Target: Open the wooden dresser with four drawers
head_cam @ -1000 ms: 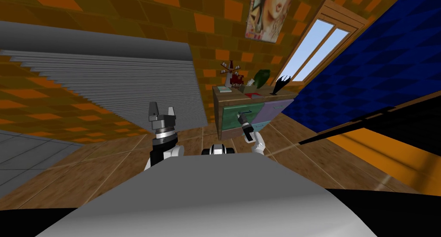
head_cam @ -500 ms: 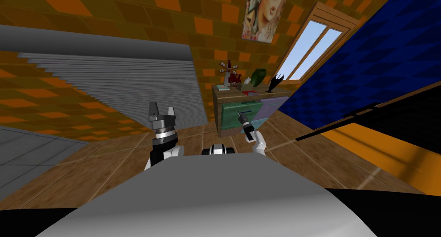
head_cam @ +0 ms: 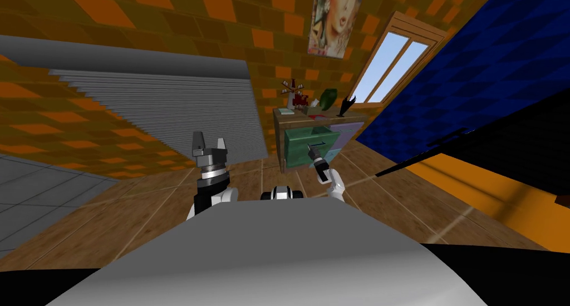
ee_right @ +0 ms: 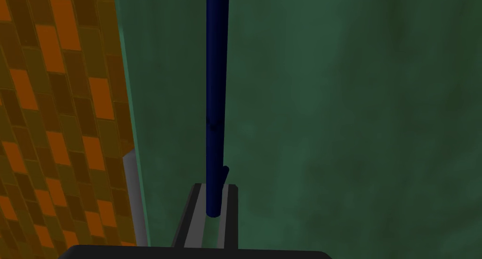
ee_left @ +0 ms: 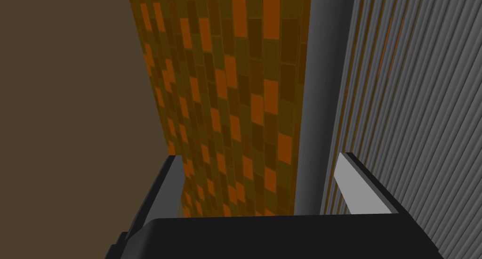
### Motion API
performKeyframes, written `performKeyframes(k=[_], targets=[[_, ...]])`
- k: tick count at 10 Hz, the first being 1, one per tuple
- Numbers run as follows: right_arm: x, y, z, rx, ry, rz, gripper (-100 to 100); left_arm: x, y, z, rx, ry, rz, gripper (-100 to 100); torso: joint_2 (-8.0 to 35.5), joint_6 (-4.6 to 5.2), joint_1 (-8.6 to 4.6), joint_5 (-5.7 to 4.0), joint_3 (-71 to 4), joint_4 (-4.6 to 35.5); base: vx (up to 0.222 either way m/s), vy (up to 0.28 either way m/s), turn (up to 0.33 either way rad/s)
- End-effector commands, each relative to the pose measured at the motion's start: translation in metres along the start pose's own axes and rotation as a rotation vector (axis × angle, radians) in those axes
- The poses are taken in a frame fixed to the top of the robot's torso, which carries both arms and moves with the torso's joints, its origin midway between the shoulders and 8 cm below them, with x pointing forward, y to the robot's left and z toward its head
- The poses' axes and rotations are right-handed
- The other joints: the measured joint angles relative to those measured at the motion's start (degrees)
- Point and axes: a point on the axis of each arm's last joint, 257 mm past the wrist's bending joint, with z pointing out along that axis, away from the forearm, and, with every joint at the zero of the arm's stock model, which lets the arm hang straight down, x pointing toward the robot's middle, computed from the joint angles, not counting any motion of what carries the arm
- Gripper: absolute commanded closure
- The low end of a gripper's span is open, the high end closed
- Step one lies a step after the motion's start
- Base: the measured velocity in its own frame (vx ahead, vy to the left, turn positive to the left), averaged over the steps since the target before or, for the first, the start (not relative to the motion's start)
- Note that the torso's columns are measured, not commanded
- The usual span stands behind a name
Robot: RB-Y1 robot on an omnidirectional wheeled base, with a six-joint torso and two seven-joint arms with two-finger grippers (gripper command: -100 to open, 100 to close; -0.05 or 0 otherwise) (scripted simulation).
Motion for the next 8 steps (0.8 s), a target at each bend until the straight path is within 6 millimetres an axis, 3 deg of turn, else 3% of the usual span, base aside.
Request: performKeyframes(k=[1, 2, 8], targets=[[0.0, 0.0, -0.001, -0.001, -0.003, 0.0, 100, 0.0, 0.0, 0.0, 0.0, 0.0, 0.0, 0, -0.1, -0.01, 0.08, 0.05, -0.1, 0.0, -0.084, -0.009, -0.008], [0.01, -0.004, 0.006, -0.012, 0.005, 0.002, -100, 0.0, 0.0, 0.0, 0.0, 0.0, 0.0, 0, -0.4, -0.04, 0.16, 0.11, -0.2, 0.0, -0.055, 0.007, 0.072], [0.037, -0.027, 0.027, -0.014, 0.03, 0.001, -100, 0.0, 0.0, 0.0, 0.0, 0.0, 0.0, 0, -0.3, -0.02, -0.03, -0.04, -0.2, -0.1, -0.05, 0.016, 0.044]])
